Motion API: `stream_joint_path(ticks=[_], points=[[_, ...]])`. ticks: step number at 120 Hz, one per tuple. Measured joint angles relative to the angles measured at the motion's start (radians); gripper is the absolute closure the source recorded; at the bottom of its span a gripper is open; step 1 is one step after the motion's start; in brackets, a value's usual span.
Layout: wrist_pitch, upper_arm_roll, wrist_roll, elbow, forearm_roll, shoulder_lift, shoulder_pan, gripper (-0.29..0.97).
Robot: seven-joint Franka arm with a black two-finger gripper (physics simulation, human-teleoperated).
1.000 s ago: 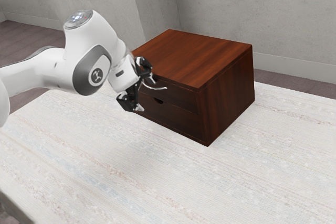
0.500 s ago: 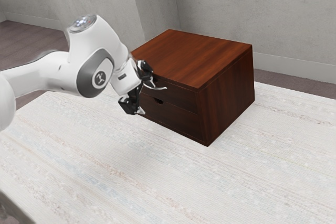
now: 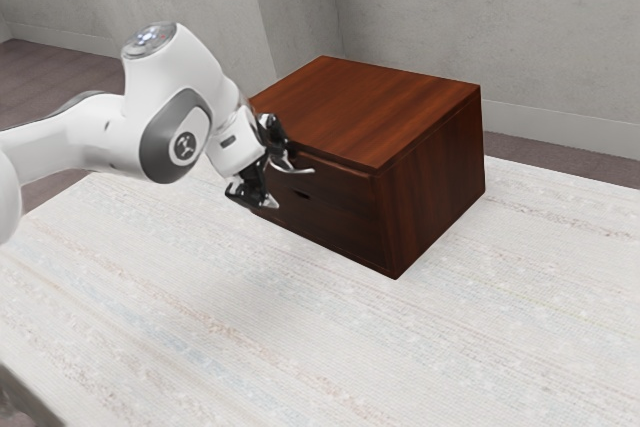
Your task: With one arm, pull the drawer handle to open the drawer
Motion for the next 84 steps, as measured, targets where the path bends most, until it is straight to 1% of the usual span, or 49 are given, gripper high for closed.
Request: stream_joint_path(ticks=[15,33,49,61,84], points=[[-0.001,0.0,-0.005,-0.006,0.0,-0.012,0.001,0.36],[-0.003,0.001,-0.01,-0.039,0.0,-0.046,0.004,0.4],[-0.001,0.004,-0.014,-0.071,0.001,-0.07,0.005,0.41],[-0.002,0.005,-0.017,-0.078,0.001,-0.082,0.007,0.45],[0.0,0.008,-0.021,-0.112,0.001,-0.113,0.01,0.48]])
